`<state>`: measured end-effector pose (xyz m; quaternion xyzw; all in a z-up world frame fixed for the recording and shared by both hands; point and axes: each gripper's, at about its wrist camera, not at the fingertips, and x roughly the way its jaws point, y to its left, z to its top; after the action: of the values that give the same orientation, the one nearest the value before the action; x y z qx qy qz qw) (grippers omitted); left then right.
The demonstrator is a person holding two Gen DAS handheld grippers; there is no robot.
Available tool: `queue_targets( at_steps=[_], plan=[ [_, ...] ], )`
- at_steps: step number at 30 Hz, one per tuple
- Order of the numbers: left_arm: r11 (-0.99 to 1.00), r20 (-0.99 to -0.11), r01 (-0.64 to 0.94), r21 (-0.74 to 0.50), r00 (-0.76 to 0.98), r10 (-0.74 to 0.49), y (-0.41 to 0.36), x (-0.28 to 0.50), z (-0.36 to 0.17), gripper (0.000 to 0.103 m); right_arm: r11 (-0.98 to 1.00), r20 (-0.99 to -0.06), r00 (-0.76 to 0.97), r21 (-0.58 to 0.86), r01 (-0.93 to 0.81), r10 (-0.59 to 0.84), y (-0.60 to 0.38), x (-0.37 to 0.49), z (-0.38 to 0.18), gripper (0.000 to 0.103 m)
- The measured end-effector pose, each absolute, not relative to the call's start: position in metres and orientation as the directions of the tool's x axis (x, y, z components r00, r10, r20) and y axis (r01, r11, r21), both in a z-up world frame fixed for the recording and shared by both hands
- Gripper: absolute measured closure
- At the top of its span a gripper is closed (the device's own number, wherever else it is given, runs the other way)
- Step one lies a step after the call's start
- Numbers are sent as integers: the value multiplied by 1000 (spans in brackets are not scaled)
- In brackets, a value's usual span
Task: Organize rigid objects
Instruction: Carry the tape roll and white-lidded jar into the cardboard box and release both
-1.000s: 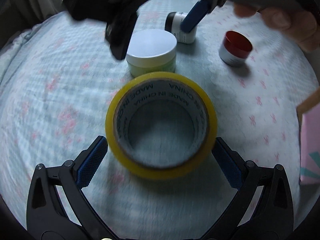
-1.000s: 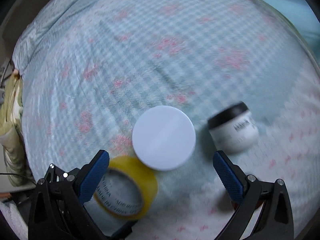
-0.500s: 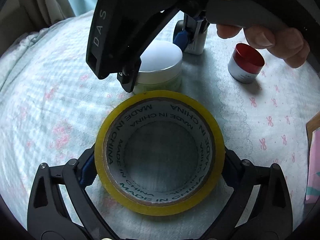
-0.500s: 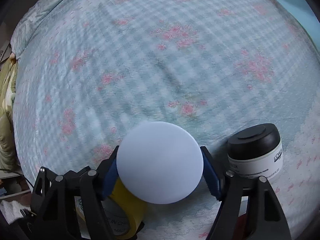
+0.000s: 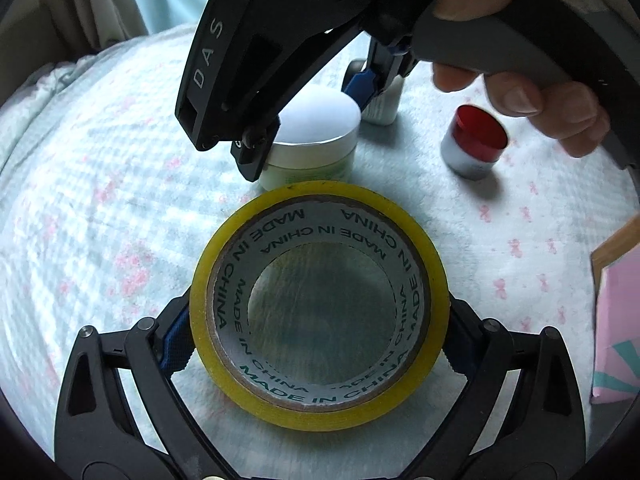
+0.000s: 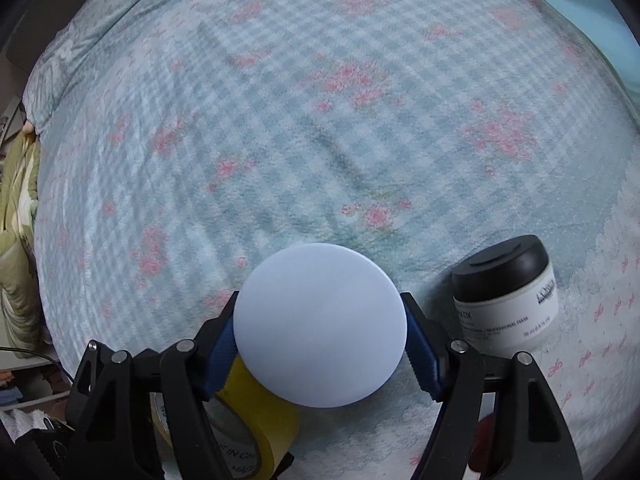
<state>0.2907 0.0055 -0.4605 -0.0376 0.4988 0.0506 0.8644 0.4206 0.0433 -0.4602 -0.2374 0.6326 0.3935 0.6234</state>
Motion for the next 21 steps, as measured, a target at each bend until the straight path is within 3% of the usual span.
queue_targets(
  at_steps=[11, 21],
  plan=[
    [998, -845, -61, -11, 535, 23, 4, 263, -396, 6, 664, -956, -68, 249, -705, 286, 19, 413, -391, 34],
    [993, -851, 99, -56, 516, -100, -26, 220, -289, 6, 761, -928, 47, 273, -589, 370, -62, 373, -271, 34]
  ],
)
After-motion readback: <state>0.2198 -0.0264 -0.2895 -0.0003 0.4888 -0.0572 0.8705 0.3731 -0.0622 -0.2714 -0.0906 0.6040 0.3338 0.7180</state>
